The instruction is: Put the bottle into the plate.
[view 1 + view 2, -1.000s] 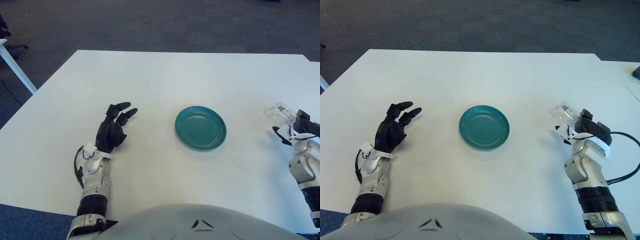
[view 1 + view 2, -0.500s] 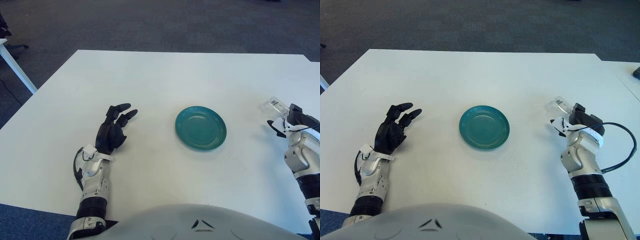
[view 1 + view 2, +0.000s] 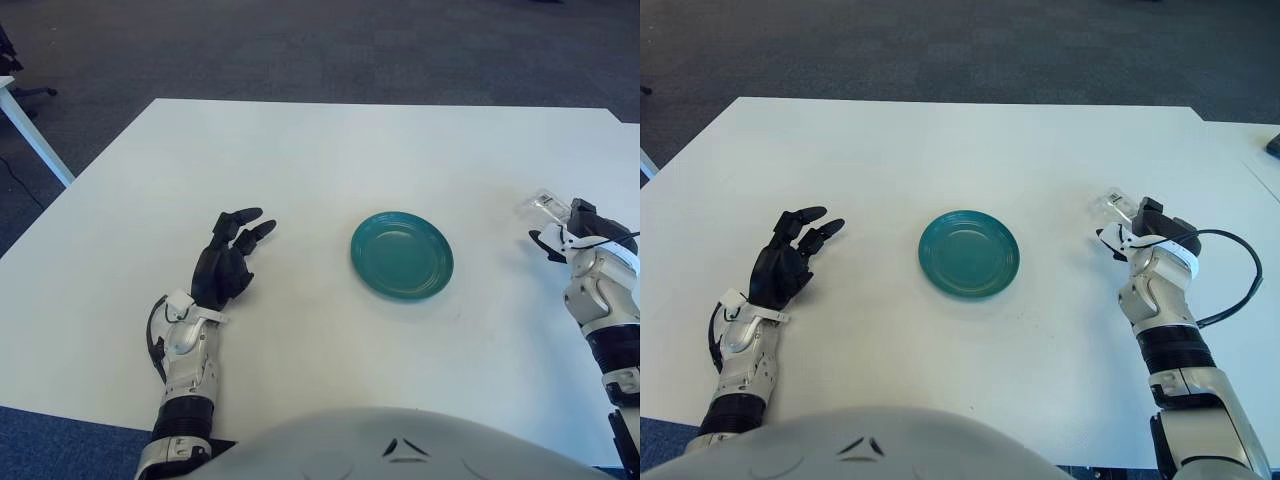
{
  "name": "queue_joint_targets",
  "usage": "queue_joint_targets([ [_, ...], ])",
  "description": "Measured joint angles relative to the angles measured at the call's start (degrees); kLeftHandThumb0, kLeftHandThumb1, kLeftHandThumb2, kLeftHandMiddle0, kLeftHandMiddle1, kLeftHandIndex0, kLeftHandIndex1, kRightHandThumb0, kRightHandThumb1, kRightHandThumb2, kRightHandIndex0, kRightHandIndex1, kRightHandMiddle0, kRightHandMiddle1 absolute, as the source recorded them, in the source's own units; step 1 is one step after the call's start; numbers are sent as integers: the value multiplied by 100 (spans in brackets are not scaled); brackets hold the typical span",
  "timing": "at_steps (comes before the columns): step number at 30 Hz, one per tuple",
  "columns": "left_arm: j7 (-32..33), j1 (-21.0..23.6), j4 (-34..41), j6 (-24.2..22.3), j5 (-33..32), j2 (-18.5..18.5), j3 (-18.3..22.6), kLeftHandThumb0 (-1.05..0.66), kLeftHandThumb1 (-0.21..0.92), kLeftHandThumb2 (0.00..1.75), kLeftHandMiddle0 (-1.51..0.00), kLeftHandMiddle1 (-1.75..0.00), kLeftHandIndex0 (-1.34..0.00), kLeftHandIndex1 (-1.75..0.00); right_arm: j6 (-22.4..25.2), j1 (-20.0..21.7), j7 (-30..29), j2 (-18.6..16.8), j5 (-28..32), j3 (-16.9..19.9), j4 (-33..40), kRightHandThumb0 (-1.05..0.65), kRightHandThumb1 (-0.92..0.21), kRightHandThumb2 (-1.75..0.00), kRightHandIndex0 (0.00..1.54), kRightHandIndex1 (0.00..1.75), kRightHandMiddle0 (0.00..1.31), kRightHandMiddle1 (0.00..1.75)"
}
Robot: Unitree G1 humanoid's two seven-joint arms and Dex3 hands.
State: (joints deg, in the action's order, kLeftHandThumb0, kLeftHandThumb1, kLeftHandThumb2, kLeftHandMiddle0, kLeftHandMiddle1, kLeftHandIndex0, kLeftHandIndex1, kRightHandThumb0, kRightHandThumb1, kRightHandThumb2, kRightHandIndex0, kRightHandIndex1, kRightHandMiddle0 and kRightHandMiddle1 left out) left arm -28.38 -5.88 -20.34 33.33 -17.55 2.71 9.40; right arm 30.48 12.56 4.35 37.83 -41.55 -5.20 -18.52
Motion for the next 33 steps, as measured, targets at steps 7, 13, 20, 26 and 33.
queue_joint_targets([
  [7,0,-21,25,-15,0,-1,0,-57,92,92,-33,-60,-7,-110,-190,186,-49,21,23,-33,-365,-105,-92,-76,16,4,0,22],
  [13,0,-89,102,-34,-3,-10,-6,-57,92,92,-33,-60,-7,-110,-389,344,-161,59,63,-34,-696,-105,-92,-74,26,8,0,34],
  [20,0,-185,227,-56,-4,-29,-18,-57,92,92,-33,-60,-7,-110,-687,438,-730,6,382,135,-1116,-105,-92,-62,33,10,0,61],
  [26,11,-250,289,-87,-2,-37,-40,-57,92,92,-33,-61,-7,-110,-1007,445,-1578,-146,708,434,-1410,-96,-92,-38,32,64,0,133],
  [33,58,-320,389,-108,7,-55,-70,-57,92,92,-33,-61,-7,-110,-1385,446,-2118,-165,935,562,-1627,-82,-90,-25,52,155,12,170],
])
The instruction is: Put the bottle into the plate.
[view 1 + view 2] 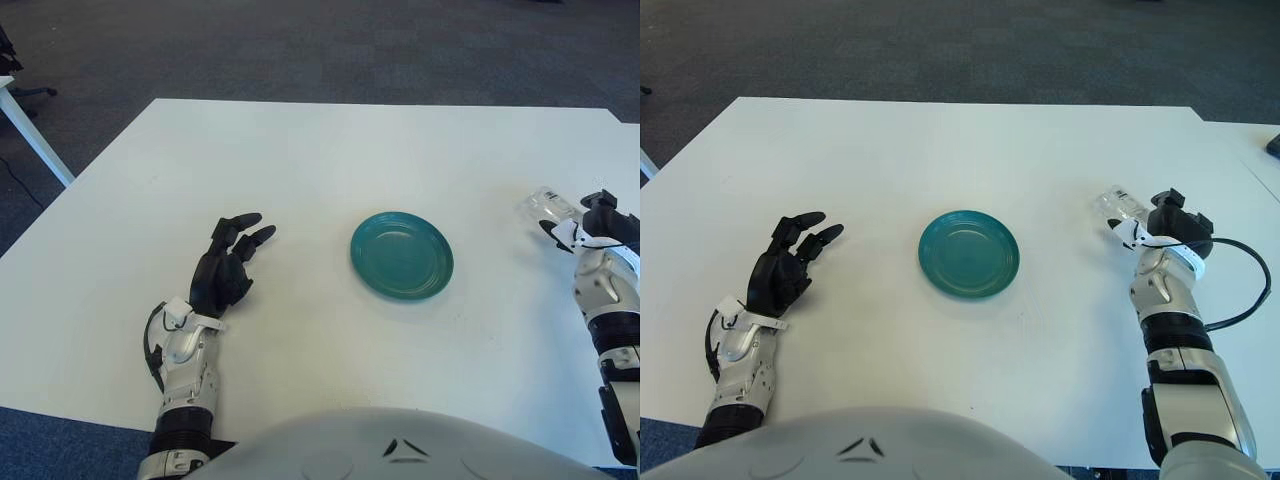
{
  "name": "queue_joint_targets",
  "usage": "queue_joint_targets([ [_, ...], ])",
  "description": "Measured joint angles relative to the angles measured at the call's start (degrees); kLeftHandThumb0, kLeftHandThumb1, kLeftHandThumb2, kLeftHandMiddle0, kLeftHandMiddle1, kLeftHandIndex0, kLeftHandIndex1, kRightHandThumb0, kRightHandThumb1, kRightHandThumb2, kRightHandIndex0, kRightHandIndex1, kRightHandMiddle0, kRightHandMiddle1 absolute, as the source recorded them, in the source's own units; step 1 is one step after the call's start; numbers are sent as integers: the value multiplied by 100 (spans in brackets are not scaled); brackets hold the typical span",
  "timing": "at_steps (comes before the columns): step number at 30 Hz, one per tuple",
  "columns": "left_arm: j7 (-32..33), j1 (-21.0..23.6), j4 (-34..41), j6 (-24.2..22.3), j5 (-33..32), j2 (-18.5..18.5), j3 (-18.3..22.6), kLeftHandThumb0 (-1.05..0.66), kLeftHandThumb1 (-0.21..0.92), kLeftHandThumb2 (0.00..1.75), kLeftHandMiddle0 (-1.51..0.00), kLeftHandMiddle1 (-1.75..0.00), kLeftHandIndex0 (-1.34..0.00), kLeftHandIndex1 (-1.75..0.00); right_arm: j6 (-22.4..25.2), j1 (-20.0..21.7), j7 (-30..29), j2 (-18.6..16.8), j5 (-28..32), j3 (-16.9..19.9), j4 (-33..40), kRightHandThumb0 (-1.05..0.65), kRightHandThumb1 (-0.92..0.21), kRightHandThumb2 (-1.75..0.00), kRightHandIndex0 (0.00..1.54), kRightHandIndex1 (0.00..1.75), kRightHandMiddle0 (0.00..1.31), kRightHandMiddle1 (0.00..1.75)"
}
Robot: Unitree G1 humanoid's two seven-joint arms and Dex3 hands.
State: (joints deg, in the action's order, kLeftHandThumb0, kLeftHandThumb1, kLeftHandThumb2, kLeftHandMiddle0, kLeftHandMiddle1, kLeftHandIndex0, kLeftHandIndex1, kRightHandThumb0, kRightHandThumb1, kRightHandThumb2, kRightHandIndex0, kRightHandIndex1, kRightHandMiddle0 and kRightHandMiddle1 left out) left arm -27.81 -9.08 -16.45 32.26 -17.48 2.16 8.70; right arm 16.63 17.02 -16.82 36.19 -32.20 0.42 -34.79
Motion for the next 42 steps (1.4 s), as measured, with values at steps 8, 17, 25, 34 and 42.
queue_joint_targets([
  [8,98,-55,67,-6,53,-22,-48,-57,92,92,-33,-61,-7,-110,-209,0,-354,1,79,30,-134,-68,-85,-22,78,174,50,174],
  [17,205,-62,85,-10,175,-55,-118,-57,92,92,-33,-61,-7,-110,-417,33,-775,-1,273,182,-257,-51,-28,-134,94,175,65,175],
  [25,290,-55,80,-10,243,-109,-180,-57,92,92,-33,-61,-7,-110,-621,124,-1057,-17,577,399,-408,-53,-19,-147,109,175,72,175],
  [34,342,-28,71,-10,314,-127,-208,-57,92,92,-33,-61,-7,-110,-611,158,-1071,-145,845,593,-259,-55,-14,-153,117,175,76,175],
  [42,384,6,53,-10,350,-137,-213,-57,92,92,-33,-61,-7,-110,-588,122,-1059,-156,863,659,81,-56,-11,-156,120,175,78,175],
])
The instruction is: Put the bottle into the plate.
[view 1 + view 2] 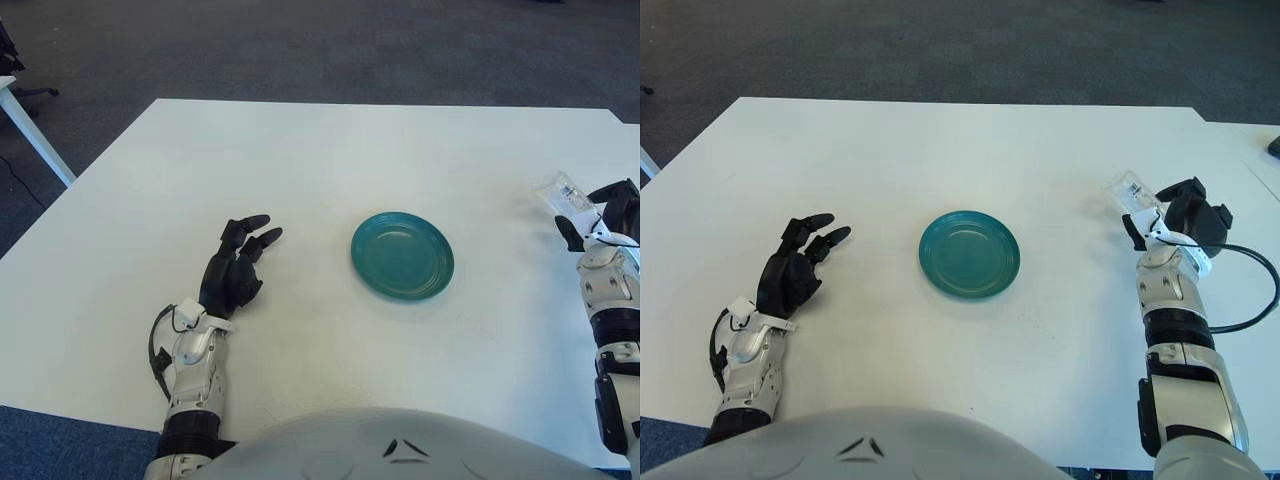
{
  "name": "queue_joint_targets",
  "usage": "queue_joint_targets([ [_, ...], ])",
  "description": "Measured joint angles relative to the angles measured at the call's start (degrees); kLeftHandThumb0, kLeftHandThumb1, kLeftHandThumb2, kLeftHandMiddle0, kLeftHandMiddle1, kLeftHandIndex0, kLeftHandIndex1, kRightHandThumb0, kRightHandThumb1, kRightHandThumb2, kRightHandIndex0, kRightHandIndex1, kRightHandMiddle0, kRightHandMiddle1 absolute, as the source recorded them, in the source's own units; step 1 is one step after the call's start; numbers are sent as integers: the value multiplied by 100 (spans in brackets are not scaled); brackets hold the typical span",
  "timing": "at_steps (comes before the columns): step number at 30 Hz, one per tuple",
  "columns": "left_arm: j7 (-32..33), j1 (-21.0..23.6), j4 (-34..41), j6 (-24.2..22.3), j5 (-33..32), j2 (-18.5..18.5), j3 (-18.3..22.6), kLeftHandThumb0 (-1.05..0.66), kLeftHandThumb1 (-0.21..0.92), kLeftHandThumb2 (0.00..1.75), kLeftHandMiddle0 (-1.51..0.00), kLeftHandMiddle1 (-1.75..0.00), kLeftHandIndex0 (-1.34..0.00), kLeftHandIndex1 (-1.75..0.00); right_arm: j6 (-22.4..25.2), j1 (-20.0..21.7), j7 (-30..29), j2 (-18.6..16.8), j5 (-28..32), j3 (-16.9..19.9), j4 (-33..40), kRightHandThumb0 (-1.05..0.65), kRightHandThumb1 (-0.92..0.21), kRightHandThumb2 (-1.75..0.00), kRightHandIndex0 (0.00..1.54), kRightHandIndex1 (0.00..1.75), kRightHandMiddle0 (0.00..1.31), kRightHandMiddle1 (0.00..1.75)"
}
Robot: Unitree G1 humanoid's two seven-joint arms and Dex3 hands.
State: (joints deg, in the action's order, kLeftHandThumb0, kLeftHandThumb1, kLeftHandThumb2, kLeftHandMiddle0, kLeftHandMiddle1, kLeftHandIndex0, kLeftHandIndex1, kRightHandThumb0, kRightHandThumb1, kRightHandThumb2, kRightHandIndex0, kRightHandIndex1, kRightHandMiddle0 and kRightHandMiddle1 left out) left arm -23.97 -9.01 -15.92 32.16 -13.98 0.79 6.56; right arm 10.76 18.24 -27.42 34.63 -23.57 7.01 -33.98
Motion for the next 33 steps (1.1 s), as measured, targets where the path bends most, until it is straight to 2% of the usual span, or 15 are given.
queue_joint_targets([
  [8,22,64,-50,0,16,-7,-1,-57,92,92,-33,-61,-7,-110,8,-230,172,5,-4,43,533,-57,-10,-158,122,175,80,175],
  [33,29,223,-239,1,94,-38,4,-57,92,92,-33,-61,-7,-110,500,-651,588,37,-139,157,1830,-57,-9,-159,121,175,80,175],
])
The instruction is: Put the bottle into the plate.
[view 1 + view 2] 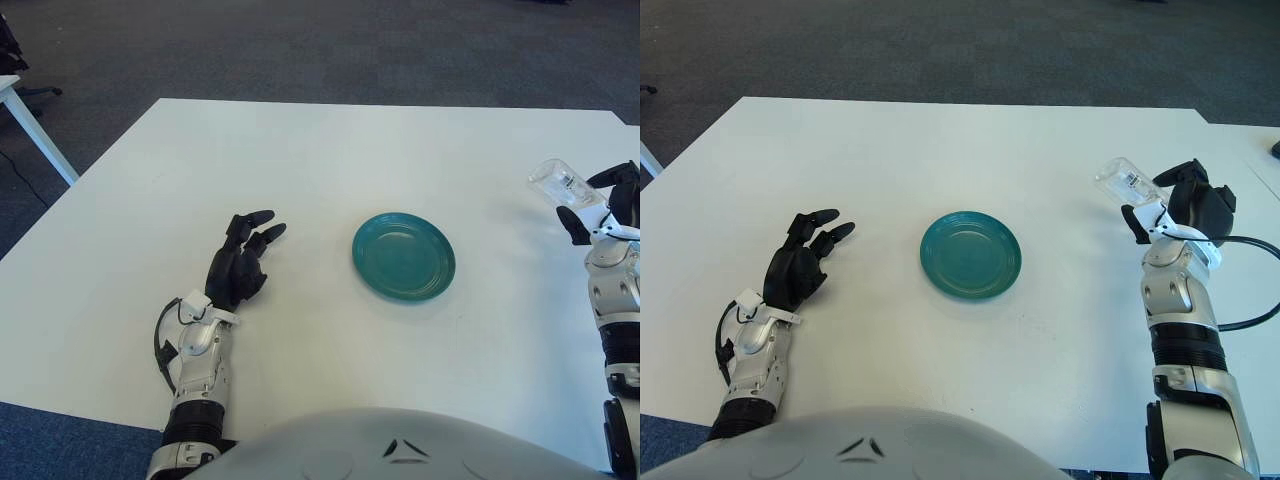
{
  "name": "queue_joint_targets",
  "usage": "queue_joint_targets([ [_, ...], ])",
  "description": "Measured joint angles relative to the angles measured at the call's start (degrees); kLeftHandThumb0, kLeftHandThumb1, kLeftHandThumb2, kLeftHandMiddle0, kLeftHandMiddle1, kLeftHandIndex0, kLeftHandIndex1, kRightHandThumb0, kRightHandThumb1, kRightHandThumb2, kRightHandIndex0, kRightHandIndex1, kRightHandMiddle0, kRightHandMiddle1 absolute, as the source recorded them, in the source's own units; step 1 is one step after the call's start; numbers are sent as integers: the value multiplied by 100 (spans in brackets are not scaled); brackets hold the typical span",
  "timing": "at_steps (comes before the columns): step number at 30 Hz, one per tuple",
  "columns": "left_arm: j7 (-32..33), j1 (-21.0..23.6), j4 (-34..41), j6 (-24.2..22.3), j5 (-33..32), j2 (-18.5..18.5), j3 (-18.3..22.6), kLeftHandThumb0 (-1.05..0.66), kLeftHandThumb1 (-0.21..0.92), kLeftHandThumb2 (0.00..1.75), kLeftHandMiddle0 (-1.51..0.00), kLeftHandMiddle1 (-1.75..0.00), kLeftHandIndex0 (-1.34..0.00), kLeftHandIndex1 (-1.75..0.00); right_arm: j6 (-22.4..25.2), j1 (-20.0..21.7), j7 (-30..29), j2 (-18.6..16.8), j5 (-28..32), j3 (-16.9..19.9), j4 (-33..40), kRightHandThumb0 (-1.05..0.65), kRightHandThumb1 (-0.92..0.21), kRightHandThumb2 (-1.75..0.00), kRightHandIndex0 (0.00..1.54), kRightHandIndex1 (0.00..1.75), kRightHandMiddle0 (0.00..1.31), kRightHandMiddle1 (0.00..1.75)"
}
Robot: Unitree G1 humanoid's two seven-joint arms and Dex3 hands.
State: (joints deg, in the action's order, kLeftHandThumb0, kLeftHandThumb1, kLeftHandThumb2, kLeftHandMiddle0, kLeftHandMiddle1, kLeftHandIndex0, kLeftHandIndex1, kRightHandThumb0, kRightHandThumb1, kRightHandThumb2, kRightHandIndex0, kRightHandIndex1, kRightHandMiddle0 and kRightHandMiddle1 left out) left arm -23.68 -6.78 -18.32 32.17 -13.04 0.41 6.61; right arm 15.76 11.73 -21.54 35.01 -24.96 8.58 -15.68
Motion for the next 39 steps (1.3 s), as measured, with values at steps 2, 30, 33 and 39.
queue_joint_targets([
  [2,0,12,-12,0,0,-1,0,-57,92,92,-33,-61,-7,-110,53,-51,48,0,-60,4,147,-57,-9,-159,120,175,80,175],
  [30,0,80,-81,2,-2,-5,22,-57,92,92,-33,-61,-7,-110,613,-870,953,-149,-876,-295,2486,-56,-12,-155,122,175,77,175],
  [33,-1,84,-80,2,-2,-5,23,-57,92,92,-33,-61,-7,-110,611,-912,1048,-219,-985,-390,2596,-56,-12,-155,122,175,77,175],
  [39,-1,90,-84,2,-10,-4,33,-57,92,92,-33,-61,-7,-110,659,-904,1223,-288,-1316,-745,2714,-55,-13,-155,121,175,77,175],
])
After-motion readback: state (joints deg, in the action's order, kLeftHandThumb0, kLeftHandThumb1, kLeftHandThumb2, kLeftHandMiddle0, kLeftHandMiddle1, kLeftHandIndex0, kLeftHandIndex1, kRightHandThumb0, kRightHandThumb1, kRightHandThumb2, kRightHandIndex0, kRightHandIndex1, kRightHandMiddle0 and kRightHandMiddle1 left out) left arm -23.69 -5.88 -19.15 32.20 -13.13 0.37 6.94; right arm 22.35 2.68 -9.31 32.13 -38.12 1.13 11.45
